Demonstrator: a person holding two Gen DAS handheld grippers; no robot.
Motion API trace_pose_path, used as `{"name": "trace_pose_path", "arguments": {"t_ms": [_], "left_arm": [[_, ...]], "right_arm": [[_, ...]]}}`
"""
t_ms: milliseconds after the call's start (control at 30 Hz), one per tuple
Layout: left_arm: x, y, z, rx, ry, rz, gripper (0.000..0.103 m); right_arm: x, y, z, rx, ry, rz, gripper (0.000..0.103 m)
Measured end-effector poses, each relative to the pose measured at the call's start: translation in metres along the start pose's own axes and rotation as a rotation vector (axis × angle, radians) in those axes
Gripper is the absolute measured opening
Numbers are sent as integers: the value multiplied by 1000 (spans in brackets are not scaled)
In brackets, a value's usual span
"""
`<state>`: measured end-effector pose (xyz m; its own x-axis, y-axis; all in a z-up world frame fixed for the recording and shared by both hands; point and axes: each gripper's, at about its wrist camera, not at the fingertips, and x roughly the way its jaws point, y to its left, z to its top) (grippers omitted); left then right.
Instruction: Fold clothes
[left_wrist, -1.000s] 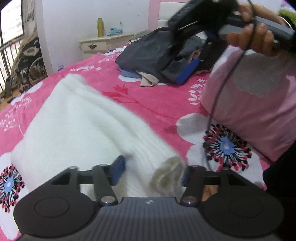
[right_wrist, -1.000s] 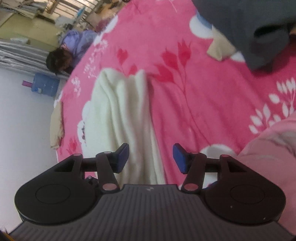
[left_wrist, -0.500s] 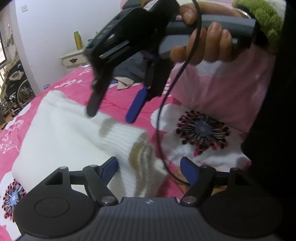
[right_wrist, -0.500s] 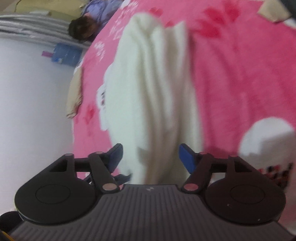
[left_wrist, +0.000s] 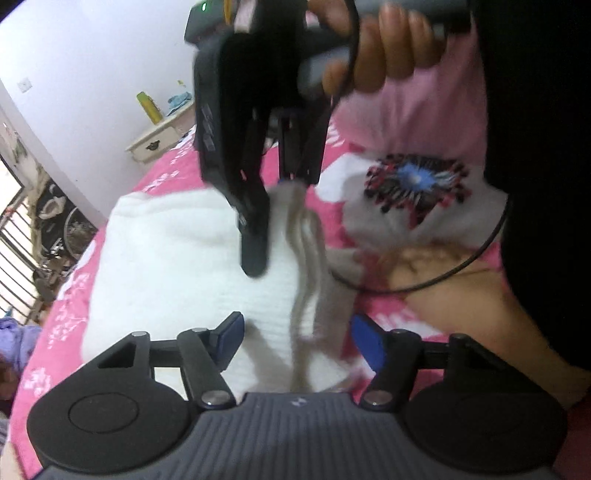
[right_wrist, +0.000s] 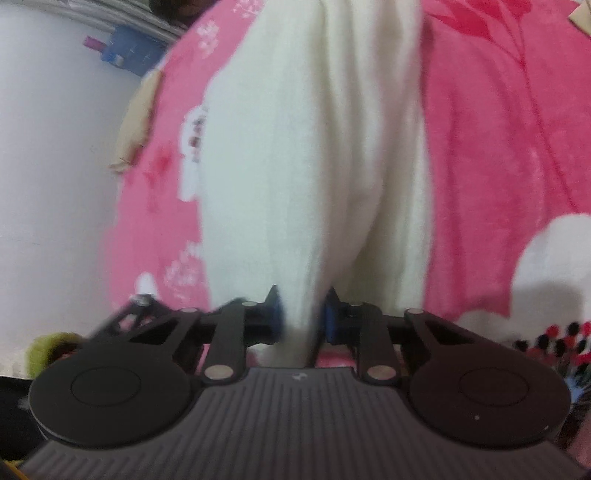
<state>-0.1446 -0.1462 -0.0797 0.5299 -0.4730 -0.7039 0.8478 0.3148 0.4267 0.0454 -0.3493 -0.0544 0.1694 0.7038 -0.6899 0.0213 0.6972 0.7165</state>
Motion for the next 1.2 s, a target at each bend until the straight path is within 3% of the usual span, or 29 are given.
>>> {"name": "trace_pose_path", "arguments": {"t_ms": [133, 167, 267, 367, 467, 667, 800, 900, 1000, 1067, 1200], "left_arm": [[4, 5, 0, -41, 4, 22, 65], [6, 6, 0, -50, 6, 27, 60], [10, 11, -1, -71, 10, 56, 27], [2, 19, 0, -82, -24, 64, 19], [-7, 17, 0, -17, -65, 81, 17], [13, -17, -5, 205, -29, 89, 17], [8, -11, 1, 172, -45, 70, 17], [21, -22, -3, 227, -16, 64, 17], [29, -34, -9, 286, -13, 74, 20], [29, -37, -10, 301, -20, 78, 21], [30, -36, -9, 299, -21, 70, 22]], "right_arm": [[-2, -4, 0, 61, -1, 64, 18], [-1, -6, -1, 74, 4, 72, 18], [-2, -9, -2, 106, 5, 94, 18], [-10, -7, -3, 92, -5, 113, 18], [-17, -6, -5, 63, -8, 111, 18], [-2, -25, -11, 77, 43, 4, 17], [-7, -19, -10, 15, 31, -7, 17], [8, -34, -12, 27, 51, -54, 18], [11, -46, -12, 65, 78, -93, 27], [0, -45, -12, 71, 99, -126, 41], [-42, -27, -11, -1, 102, -268, 43]]}}
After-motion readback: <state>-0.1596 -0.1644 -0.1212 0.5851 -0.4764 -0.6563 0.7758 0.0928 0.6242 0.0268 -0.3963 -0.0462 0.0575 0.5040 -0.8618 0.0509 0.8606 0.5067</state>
